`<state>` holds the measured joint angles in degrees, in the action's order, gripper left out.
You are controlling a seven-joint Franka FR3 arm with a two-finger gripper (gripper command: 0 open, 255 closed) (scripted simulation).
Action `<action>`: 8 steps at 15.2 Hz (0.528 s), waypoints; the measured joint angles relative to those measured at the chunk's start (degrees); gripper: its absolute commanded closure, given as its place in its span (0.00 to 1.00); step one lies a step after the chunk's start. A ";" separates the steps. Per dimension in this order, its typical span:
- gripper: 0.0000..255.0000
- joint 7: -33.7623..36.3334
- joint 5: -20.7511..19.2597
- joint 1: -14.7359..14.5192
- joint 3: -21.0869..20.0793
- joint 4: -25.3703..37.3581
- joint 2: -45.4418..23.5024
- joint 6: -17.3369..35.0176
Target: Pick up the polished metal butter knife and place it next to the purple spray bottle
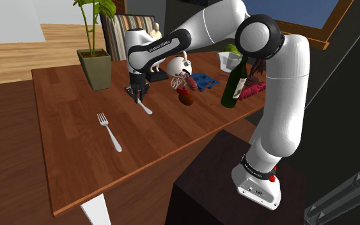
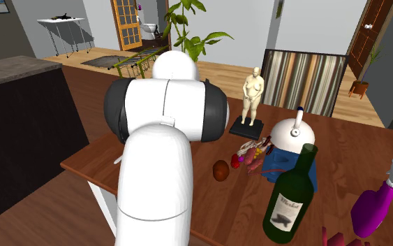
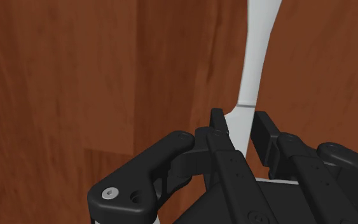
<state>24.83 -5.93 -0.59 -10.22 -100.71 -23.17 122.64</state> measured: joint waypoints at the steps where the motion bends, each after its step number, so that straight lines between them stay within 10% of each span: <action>1: 1.00 0.00 0.00 0.00 0.00 0.00 0.00 0.00; 8: 1.00 -0.13 0.20 0.05 -0.09 0.52 0.79 -1.29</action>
<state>24.70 -5.73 -0.55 -10.31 -100.18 -22.39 121.35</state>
